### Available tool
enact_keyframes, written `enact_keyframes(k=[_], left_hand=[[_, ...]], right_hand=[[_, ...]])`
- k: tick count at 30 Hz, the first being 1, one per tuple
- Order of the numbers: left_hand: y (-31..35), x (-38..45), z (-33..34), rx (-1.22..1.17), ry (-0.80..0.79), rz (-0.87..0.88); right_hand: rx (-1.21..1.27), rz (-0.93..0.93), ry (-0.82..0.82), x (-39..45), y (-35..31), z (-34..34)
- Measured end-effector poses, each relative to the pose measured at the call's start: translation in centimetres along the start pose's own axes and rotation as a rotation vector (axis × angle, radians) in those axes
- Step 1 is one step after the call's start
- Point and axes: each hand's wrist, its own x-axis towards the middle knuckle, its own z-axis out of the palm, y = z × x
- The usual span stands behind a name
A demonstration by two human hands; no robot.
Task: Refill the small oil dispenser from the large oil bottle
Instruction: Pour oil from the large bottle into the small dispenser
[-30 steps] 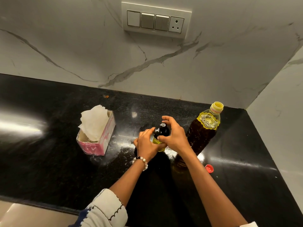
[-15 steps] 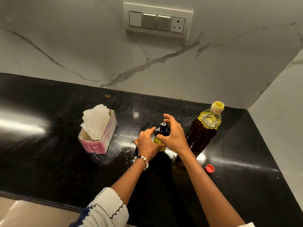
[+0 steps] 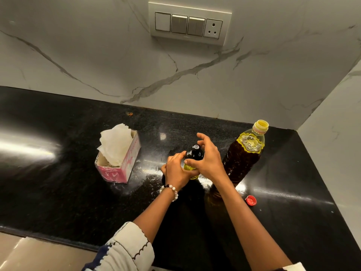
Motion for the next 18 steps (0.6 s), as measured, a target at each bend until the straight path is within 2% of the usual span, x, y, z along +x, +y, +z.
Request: enact_keyframes(k=[3,5,12,18], left_hand=[[0.2,-0.1,-0.1,0.002,0.011,0.004],[0.3,-0.1,-0.2,0.006,0.012,0.005],[0.0,-0.1,-0.1,-0.003,0.009,0.007],[-0.1,0.0,0.0,0.012,0.02,0.016]], right_hand=[[-0.09,-0.014,0.096,-0.2,0.3,0.7],[-0.076,-0.025,0.105,-0.2,0.3,0.7],[0.112,0.056,-0.055,0.0,0.1,-0.3],[-0.024,-0.002,0.064,-0.2,0.5,0.5]])
